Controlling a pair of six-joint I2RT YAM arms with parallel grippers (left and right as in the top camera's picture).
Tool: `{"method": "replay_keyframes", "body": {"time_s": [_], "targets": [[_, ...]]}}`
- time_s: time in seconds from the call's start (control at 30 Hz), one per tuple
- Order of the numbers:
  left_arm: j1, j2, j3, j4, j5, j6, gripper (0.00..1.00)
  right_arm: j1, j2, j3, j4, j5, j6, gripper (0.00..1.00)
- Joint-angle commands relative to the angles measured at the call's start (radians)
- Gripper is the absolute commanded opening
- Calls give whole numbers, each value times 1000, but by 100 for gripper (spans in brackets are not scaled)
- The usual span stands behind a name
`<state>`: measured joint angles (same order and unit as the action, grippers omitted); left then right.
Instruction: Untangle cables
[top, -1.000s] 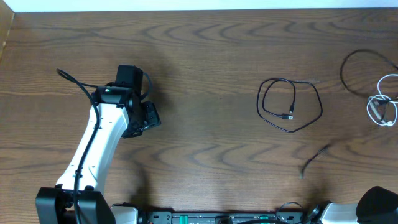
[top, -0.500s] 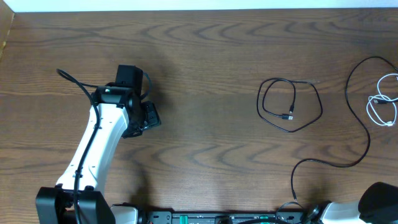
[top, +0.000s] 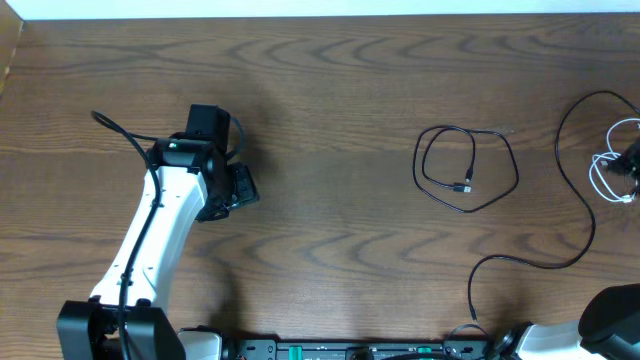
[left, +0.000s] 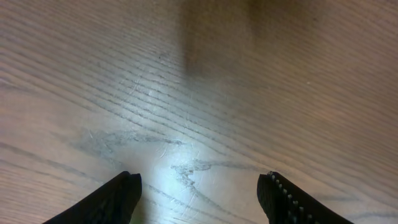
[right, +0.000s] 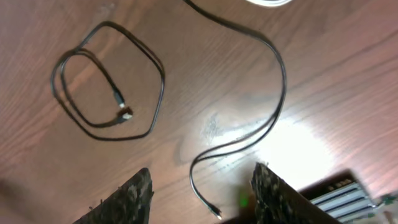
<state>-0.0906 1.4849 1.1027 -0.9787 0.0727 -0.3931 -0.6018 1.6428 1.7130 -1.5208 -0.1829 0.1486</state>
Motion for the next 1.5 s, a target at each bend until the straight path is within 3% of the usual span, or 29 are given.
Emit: {"method": "replay_keyframes", "body": {"time_s": [0.0, 0.47, 0.7, 1.07, 1.2, 1.37, 1.47], "targets": [[2, 8, -6, -4, -6, -8, 65, 7, -31, -116, 39, -37, 66, 49], [2, 8, -6, 8, -6, -8, 65, 7, -323, -739, 392, 92, 275, 52], [2, 8, -6, 7, -6, -8, 65, 7, -347, -1015, 631, 98, 312, 52], [2, 8, -6, 7, -6, -8, 65, 8, -347, -1228, 869, 87, 364, 52], [2, 8, -6, 7, -6, -8, 65, 8, -347, -1232, 886, 86, 364, 46], [2, 8, -7, 6, -6, -8, 65, 8, -347, -1232, 894, 86, 364, 16], [2, 8, -7, 6, -6, -8, 65, 8, -347, -1232, 894, 86, 364, 15]]}}
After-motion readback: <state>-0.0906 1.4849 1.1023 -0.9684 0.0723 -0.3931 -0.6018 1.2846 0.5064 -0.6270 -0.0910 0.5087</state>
